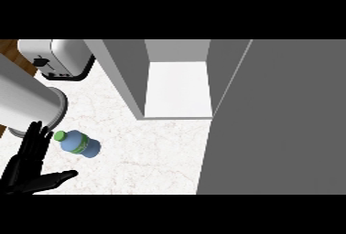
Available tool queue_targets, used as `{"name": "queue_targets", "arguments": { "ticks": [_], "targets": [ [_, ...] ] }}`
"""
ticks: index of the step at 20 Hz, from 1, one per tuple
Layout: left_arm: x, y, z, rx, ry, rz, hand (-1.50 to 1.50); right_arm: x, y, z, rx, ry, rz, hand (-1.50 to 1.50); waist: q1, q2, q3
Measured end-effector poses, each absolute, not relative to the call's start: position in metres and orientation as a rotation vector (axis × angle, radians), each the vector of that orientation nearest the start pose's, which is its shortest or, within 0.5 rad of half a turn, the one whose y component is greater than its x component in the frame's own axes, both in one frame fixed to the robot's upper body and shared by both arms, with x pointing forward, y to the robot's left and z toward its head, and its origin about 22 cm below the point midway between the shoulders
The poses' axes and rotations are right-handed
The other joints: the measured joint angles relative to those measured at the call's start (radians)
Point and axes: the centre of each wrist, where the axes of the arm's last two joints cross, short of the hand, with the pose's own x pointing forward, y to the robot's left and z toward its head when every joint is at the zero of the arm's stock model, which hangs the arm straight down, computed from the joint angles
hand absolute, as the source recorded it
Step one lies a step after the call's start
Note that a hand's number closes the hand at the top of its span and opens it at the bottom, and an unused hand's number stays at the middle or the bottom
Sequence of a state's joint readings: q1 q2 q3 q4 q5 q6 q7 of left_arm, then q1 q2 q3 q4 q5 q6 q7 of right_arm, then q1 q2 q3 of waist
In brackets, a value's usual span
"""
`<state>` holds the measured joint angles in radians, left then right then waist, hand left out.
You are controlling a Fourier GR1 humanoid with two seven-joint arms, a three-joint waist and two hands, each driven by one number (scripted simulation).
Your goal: Pick up the bottled water, place it into the cabinet and close the cabinet
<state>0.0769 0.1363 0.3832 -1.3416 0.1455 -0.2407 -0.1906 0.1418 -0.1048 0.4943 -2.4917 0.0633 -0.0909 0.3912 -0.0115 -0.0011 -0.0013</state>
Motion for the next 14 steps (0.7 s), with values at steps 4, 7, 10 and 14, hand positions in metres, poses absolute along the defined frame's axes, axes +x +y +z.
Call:
{"name": "queue_targets", "arguments": {
  "ticks": [4,7,10,14],
  "targets": [
    [0.198,0.361,-0.077,0.113,-1.524,0.203,-1.50,0.119,-0.171,0.171,0.313,-1.923,0.240,-1.50,-0.001,0.000,0.000],
    [0.204,0.360,-0.091,0.105,-1.527,0.217,-1.50,0.119,-0.170,0.171,0.319,-1.924,0.228,-1.50,-0.001,0.000,0.000],
    [0.202,0.365,-0.107,0.104,-1.531,0.227,-1.50,0.118,-0.170,0.170,0.315,-1.927,0.235,-1.50,-0.003,0.000,0.000],
    [0.208,0.363,-0.120,0.104,-1.551,0.242,-1.50,0.119,-0.171,0.169,0.299,-1.934,0.235,-1.50,-0.001,0.001,0.000]
  ]
}}
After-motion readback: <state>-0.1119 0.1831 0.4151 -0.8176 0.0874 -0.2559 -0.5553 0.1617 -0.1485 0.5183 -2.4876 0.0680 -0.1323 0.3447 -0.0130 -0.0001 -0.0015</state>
